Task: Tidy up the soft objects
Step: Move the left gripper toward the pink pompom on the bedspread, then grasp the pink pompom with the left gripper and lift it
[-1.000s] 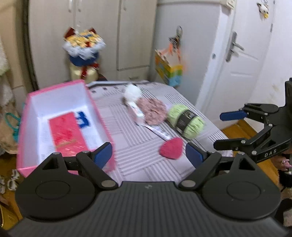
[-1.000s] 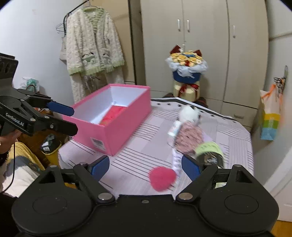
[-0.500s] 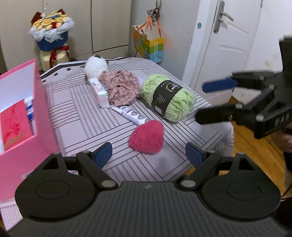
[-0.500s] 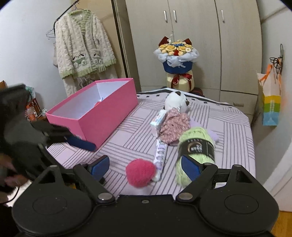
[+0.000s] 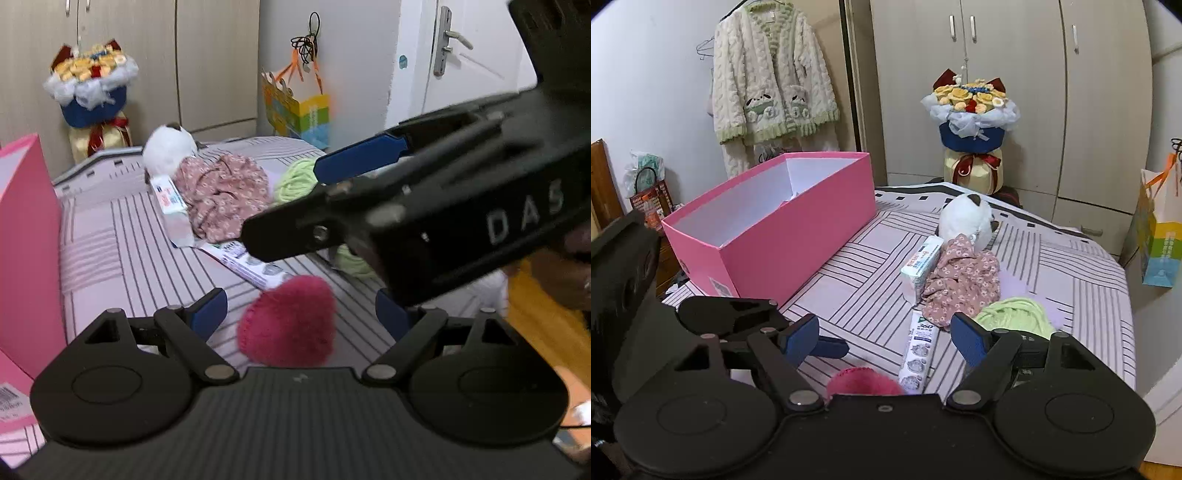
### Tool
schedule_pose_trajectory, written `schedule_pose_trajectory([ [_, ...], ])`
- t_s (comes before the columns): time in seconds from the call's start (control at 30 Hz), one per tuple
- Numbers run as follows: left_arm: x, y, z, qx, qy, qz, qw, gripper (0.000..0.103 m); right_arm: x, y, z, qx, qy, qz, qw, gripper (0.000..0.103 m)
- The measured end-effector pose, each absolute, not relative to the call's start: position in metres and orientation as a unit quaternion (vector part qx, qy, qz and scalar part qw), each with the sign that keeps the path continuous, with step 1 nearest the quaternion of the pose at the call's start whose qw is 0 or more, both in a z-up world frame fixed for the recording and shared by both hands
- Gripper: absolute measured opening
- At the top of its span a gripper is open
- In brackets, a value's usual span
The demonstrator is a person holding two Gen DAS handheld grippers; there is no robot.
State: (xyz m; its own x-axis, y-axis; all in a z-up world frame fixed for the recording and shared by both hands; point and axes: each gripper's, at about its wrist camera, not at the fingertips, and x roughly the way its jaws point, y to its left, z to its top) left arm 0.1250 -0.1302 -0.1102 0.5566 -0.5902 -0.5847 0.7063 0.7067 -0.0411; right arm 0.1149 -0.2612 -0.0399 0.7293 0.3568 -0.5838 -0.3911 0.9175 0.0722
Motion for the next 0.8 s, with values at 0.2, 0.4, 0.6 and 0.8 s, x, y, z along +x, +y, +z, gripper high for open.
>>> schedule_pose_trajectory([
  [0.2,0.126,-0.126,-0.124,0.089,0.305,-0.359,0.878,0.056,0.129,-0.257,-0.048,-0.016,0.326,0.207,0.922,0.071],
  [0.4,0.123,-0.101,-0.119,0.063,0.302,-0.347,0.885,0.048,0.144,-0.25,-0.061,-0.021,0.355,0.189,0.915,0.051],
  [0.6,0.124,-0.082,-0.114,0.068,0.297,-0.312,0.9,0.048,0.154,-0.238,-0.08,-0.048,0.376,0.15,0.913,0.043],
  [0.8,0.126,-0.079,-0.114,0.089,0.296,-0.288,0.907,0.048,0.166,-0.228,-0.092,-0.067,0.392,0.114,0.91,0.041],
])
